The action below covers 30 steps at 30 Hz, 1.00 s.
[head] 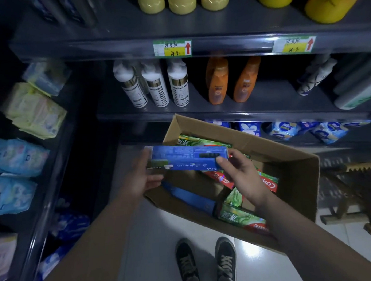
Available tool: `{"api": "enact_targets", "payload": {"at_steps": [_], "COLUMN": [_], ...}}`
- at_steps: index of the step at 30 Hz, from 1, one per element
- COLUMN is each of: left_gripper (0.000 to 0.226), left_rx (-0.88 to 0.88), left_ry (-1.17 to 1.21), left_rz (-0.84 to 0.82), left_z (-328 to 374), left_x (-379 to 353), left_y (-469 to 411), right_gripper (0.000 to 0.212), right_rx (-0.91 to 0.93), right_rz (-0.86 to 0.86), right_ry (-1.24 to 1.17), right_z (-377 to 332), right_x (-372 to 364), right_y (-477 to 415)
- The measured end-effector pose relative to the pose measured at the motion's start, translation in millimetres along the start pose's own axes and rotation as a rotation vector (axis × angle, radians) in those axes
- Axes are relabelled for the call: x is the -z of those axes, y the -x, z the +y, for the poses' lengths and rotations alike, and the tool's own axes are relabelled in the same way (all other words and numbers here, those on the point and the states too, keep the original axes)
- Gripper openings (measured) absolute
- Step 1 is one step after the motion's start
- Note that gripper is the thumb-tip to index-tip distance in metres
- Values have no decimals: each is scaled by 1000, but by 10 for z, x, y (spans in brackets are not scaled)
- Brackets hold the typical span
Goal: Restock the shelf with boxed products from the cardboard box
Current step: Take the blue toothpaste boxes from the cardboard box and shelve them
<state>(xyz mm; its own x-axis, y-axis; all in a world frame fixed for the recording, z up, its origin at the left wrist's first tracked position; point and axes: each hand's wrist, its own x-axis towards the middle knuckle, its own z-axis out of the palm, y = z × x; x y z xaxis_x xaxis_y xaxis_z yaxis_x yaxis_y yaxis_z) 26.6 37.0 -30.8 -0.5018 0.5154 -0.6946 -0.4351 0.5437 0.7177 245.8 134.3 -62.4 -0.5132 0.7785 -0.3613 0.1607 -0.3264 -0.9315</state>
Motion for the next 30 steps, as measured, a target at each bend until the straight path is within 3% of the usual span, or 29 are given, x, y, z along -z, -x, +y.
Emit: {"api": "enact_targets", "payload": {"at_steps": [5,12,15,18,22,24,28,30], "left_gripper": [13,16,26,16,35,44,16,12], "left_rx": [-87,-43,-34,-42,-73,-96,-172,-196], "left_ry": [29,198,228,249,235,264,311,294], "left_rz": [-96,-87,-88,-119,-150,-118,26,79], "left_z": [34,-16,-38,-40,-47,-11,30,4], "left_x": [56,123,165,152,184,195,247,320], "left_y": [-26,-132,-166,-163,-180,-187,-221,-268], "right_gripper": [48,43,55,57,62,56,16,17], "right_rx": [-61,-205,-272,-285,-281,-312,-282,-263], "right_rz": [36,23,8,-15,-88,-68,-213,-322], "right_ry": [215,186,114,125,215,262,547,766], "right_z": [-58,-27,8,17,80,150,428,646], "right_x": [-9,-91,-133,-175,-196,-177,-153,-195], "right_y": [-90,-116,-141,-165,-239,-283,-345,-388]}}
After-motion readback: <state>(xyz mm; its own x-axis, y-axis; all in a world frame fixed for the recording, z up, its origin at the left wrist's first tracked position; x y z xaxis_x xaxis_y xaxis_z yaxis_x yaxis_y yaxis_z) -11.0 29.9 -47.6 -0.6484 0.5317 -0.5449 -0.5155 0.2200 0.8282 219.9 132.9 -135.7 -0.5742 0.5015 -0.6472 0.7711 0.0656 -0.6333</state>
